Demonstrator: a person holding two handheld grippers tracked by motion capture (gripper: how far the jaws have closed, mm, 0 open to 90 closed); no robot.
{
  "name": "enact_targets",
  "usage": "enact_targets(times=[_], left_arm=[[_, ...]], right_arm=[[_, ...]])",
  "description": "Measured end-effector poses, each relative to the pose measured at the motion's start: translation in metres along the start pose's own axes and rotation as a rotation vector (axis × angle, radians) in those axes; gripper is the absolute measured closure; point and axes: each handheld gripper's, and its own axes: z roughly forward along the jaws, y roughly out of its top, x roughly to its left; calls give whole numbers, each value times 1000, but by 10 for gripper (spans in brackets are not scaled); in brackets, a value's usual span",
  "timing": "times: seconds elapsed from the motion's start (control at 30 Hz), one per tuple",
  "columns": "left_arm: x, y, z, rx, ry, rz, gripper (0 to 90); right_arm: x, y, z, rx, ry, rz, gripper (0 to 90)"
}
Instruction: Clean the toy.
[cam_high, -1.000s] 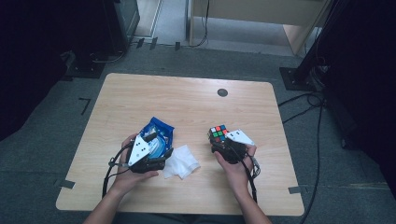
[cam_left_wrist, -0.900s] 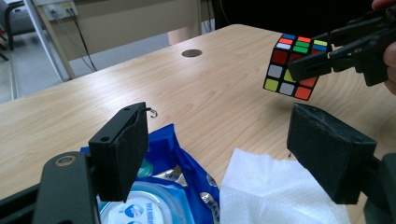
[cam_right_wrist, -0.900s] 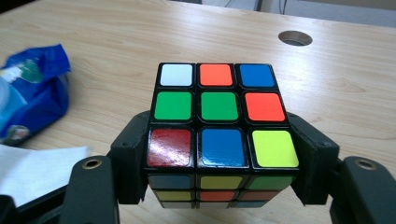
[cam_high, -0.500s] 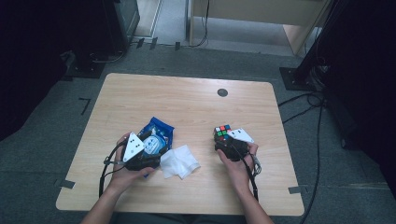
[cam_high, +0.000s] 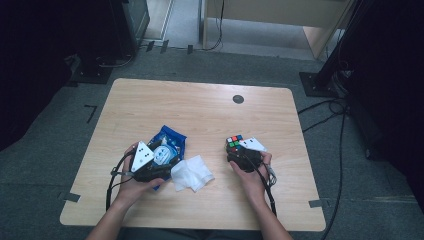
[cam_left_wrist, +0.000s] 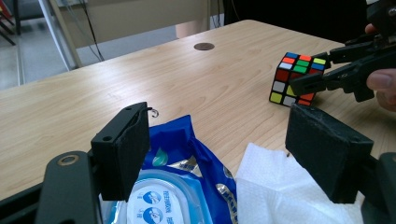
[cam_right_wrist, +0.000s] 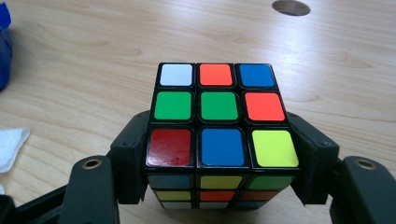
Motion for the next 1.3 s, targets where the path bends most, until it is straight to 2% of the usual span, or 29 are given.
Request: enact_targets(times=[0.23, 0.33, 0.63, 1.0, 1.2, 1.3], left_arm=[[-2, 0, 1, 3, -9, -2, 222], [-2, 0, 1, 1, -14, -13, 222], [-1, 1, 0, -6, -19, -23, 222], [2, 3, -3, -14, -18, -38, 222], [5, 8, -12, -33, -9, -67, 222], [11, 9, -19, -36, 3, -82, 222]], right_arm=[[-1, 0, 2, -13, 12, -2, 335], [0, 0, -1, -47, -8, -1, 297], [2, 6, -11, -90, 46, 7, 205], [1, 11, -20, -116, 58, 24, 159], [-4, 15, -36, -118, 55, 37, 154], [-13, 17, -47, -131, 64, 70, 153]])
